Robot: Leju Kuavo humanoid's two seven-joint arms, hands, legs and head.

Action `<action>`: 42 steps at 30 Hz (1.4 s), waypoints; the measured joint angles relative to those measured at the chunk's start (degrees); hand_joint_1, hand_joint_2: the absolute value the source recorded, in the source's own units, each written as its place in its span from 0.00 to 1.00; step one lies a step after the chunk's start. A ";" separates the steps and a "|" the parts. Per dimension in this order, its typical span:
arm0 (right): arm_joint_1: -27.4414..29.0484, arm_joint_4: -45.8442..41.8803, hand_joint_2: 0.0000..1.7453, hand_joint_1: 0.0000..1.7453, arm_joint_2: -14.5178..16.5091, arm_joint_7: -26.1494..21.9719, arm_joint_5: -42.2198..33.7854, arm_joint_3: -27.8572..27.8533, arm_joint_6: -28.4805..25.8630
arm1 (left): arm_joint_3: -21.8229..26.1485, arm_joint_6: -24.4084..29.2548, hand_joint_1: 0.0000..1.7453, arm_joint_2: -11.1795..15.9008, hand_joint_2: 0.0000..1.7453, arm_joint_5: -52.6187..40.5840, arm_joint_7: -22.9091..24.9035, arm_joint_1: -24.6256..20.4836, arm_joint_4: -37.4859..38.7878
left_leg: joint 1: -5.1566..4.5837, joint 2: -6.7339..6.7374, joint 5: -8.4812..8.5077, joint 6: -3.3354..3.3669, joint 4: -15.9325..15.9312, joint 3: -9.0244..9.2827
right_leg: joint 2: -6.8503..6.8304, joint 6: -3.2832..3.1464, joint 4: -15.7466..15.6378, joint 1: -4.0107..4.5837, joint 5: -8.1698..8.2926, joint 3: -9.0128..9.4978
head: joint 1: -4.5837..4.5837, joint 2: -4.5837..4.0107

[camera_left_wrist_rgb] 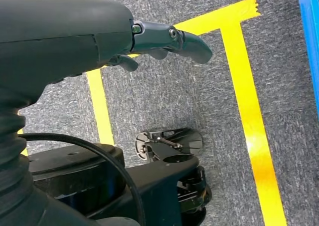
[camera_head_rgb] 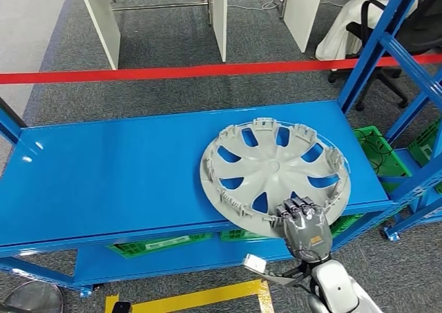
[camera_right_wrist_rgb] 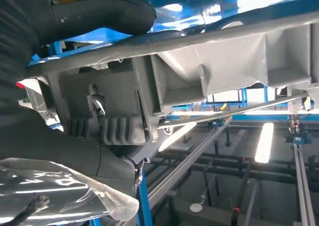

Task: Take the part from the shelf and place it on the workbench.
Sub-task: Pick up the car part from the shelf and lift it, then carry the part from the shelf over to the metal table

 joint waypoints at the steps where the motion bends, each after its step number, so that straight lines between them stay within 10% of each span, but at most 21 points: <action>1: 0.04 -0.33 1.00 1.00 -0.41 -0.14 -0.01 -0.16 0.00 | 0.00 0.38 0.00 -0.01 1.00 -0.16 -0.46 0.00 0.00 | -0.01 0.00 0.00 0.00 0.01 -0.01 | 0.00 0.00 0.00 -0.01 0.00 -0.01 | 0.00 0.00; 7: -2.87 -2.93 1.00 1.00 -0.95 -8.97 -0.66 -0.84 -0.01 | 2.90 8.40 0.00 -0.63 1.00 6.28 -5.34 -3.94 0.00 | 0.01 0.01 0.22 -0.03 0.03 -0.34 | 0.07 0.01 0.06 0.01 0.22 -0.30 | 0.03 0.00; 13: -16.52 0.43 1.00 1.00 -0.05 -4.69 0.08 8.48 0.00 | 6.32 13.40 0.00 -1.02 1.00 10.17 -1.74 -15.68 -0.01 | 0.02 -0.20 0.90 -0.06 0.03 -0.67 | -0.28 -0.03 0.11 0.02 0.64 -0.59 | -0.02 0.00; 32: -22.00 0.94 1.00 1.00 -0.85 -4.06 -0.06 15.04 0.00 | 7.67 11.22 0.00 -0.89 1.00 12.67 -5.32 -16.25 0.00 | 0.00 -0.35 0.90 -0.05 0.05 -0.90 | -0.38 -0.05 0.12 -0.01 0.63 -0.81 | -0.01 0.00; 42: -19.61 0.93 1.00 1.00 2.09 -12.68 -5.15 13.31 0.00 | 7.67 11.41 0.00 -0.89 1.00 13.67 -1.91 -15.30 0.00 | 0.01 -0.36 0.89 -0.05 0.05 -0.96 | -0.38 -0.05 0.12 0.00 0.63 -0.87 | -0.01 0.00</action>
